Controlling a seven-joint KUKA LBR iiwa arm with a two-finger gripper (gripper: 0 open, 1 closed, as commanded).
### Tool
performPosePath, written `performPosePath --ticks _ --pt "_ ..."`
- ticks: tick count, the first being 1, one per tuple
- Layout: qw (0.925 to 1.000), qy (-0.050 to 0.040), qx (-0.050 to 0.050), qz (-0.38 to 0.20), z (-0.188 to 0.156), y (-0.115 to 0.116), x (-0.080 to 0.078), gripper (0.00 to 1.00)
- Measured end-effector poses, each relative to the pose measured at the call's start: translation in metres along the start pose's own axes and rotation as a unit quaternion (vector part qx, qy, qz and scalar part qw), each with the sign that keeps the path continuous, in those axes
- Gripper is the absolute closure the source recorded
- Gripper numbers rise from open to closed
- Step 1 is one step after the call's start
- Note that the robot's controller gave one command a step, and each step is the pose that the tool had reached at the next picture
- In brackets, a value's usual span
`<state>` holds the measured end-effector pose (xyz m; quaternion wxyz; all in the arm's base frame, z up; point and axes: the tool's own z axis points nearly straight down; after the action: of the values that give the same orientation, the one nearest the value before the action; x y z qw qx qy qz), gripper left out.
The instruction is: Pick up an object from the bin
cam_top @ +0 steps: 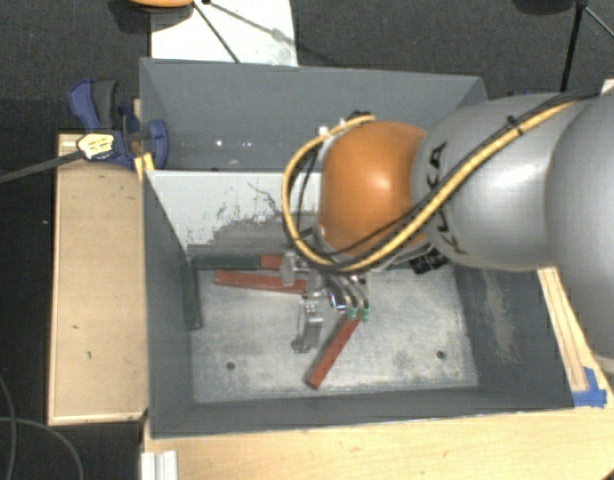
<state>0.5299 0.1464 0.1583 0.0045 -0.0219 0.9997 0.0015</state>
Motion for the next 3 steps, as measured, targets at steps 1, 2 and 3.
performPosePath --ticks 1,2,3 --pt "1.0 0.0035 0.001 0.007 0.053 -0.024 0.029 0.0" --pt "0.9991 0.0031 0.001 -0.041 0.077 -0.039 0.004 0.0" --pt "0.9982 0.0034 0.0 -0.06 0.081 -0.046 -0.002 0.0"
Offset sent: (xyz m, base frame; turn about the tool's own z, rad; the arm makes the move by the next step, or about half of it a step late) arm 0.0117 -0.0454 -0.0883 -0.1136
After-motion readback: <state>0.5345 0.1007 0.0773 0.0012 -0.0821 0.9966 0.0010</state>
